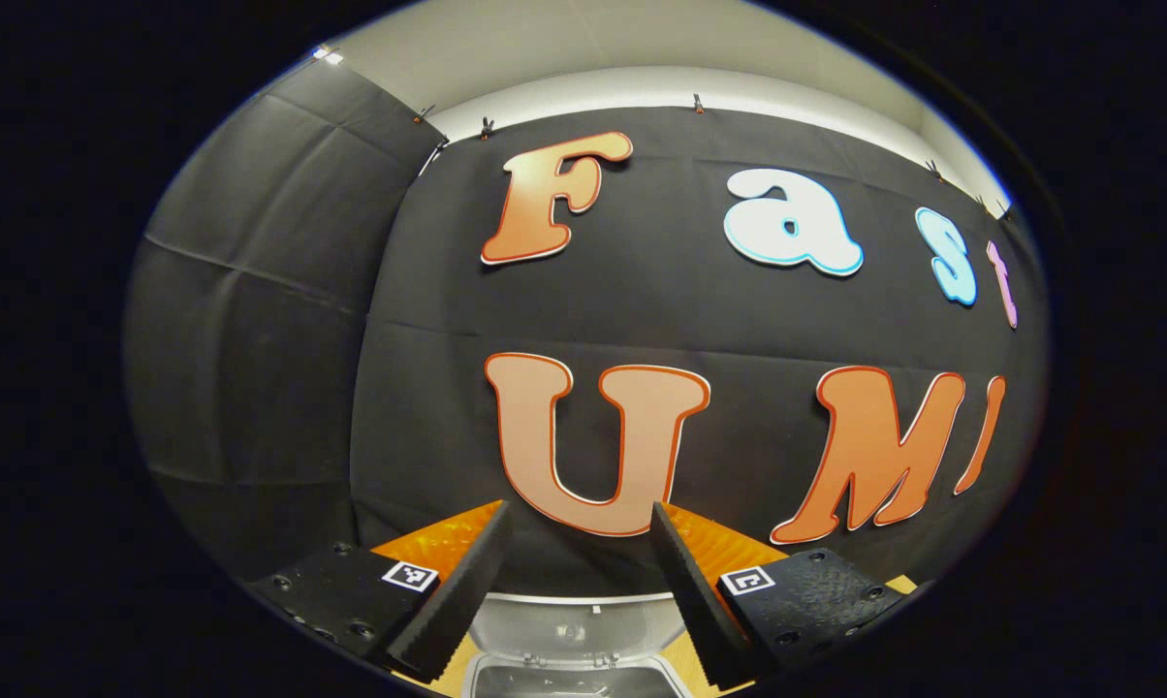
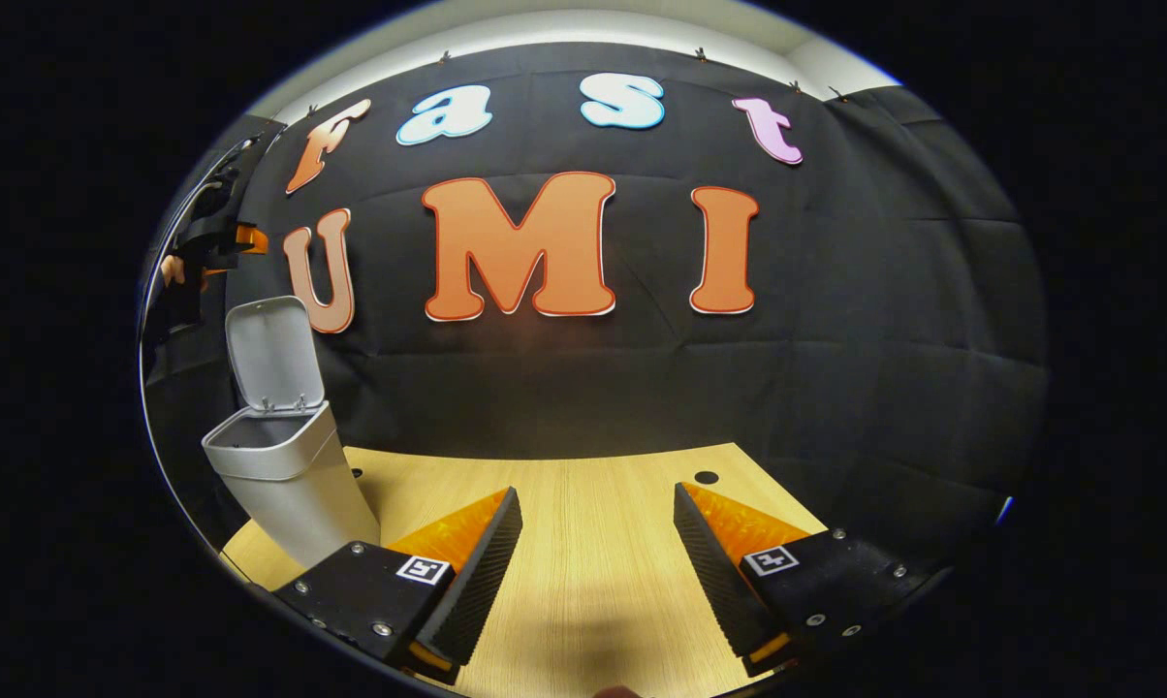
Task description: Press the lid of the desktop garbage bin to open it, pick up the crumpled paper on the desktop and throw it into the bin, then pick up the pop can on the desktop and drop it into the bin, and finally close the garbage bin lid.
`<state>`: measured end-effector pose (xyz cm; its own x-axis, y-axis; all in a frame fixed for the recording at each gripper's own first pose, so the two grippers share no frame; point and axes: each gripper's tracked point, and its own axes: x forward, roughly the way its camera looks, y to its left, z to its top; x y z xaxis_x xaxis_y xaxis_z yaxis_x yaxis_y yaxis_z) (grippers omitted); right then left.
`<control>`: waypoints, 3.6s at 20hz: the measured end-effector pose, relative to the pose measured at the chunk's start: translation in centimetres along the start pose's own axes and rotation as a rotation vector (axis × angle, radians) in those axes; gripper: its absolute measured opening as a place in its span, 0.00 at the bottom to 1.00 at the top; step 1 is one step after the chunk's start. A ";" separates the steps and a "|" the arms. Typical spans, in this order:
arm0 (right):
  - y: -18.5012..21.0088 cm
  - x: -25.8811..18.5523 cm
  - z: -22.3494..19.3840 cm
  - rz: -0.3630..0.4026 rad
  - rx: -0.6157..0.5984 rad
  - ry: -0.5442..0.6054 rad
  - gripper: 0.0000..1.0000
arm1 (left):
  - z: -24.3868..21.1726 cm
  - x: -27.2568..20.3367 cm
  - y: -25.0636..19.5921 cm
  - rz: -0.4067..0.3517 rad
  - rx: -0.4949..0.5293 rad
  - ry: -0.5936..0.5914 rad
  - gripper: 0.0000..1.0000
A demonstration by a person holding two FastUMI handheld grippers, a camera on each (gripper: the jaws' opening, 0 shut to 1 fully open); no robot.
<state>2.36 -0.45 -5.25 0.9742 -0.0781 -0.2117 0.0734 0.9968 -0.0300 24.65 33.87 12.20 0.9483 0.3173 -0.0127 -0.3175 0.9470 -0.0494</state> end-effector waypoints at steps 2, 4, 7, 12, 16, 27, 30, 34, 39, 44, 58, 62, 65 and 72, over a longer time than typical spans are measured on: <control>-0.3 -0.1 -0.2 -0.010 -0.001 0.004 0.94 | -1.9 1.8 0.1 0.003 0.009 0.040 0.89; -0.7 -0.3 -0.4 -0.020 0.000 0.010 0.94 | -4.3 3.3 0.1 0.008 0.016 0.104 0.90; -1.3 -0.3 -0.5 -0.035 0.001 0.012 0.94 | -8.0 4.2 0.1 0.005 -0.021 0.190 0.90; -1.5 -0.1 -0.6 -0.039 0.004 0.014 0.94 | -8.7 3.6 0.0 -0.001 0.035 0.191 0.89; -0.9 0.2 -0.9 -0.017 0.004 0.023 0.94 | -8.7 2.0 -0.6 0.000 0.099 0.185 0.90; 0.1 1.0 -1.0 0.035 0.008 0.023 0.94 | -15.5 -4.2 -1.3 -0.016 0.077 0.423 0.89; 0.2 1.2 -1.3 0.043 0.006 0.028 0.94 | -18.8 -6.5 -1.6 -0.017 0.077 0.489 0.89; 0.8 1.9 -2.0 0.058 0.001 0.035 0.94 | -22.4 -9.0 -1.2 -0.014 0.058 0.572 0.88; 0.9 2.1 -2.2 0.066 -0.002 0.039 0.94 | -25.6 -11.6 -1.3 -0.018 0.070 0.643 0.88; 0.6 2.4 -2.3 0.065 0.005 0.044 0.94 | -26.0 -14.4 -1.8 0.003 0.058 0.662 0.89; 0.4 2.0 -1.3 0.082 0.024 0.017 0.94 | -24.9 -15.5 -2.8 0.034 0.049 0.592 0.89; -0.1 1.3 -0.1 0.083 0.019 0.005 0.94 | -21.2 -16.5 -4.6 0.019 0.035 0.445 0.89; -0.1 1.3 0.6 0.090 0.014 -0.008 0.94 | -17.6 -18.1 -6.5 0.001 0.030 0.309 0.89; 0.4 1.3 1.7 0.108 0.003 -0.028 0.94 | -16.0 -22.3 -11.1 -0.079 0.024 0.190 0.91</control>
<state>3.99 -0.16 -3.90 0.9820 0.0299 -0.1866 -0.0316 0.9995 -0.0060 7.08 15.49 -2.92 0.9532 0.2285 -0.1978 -0.2396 0.9703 -0.0337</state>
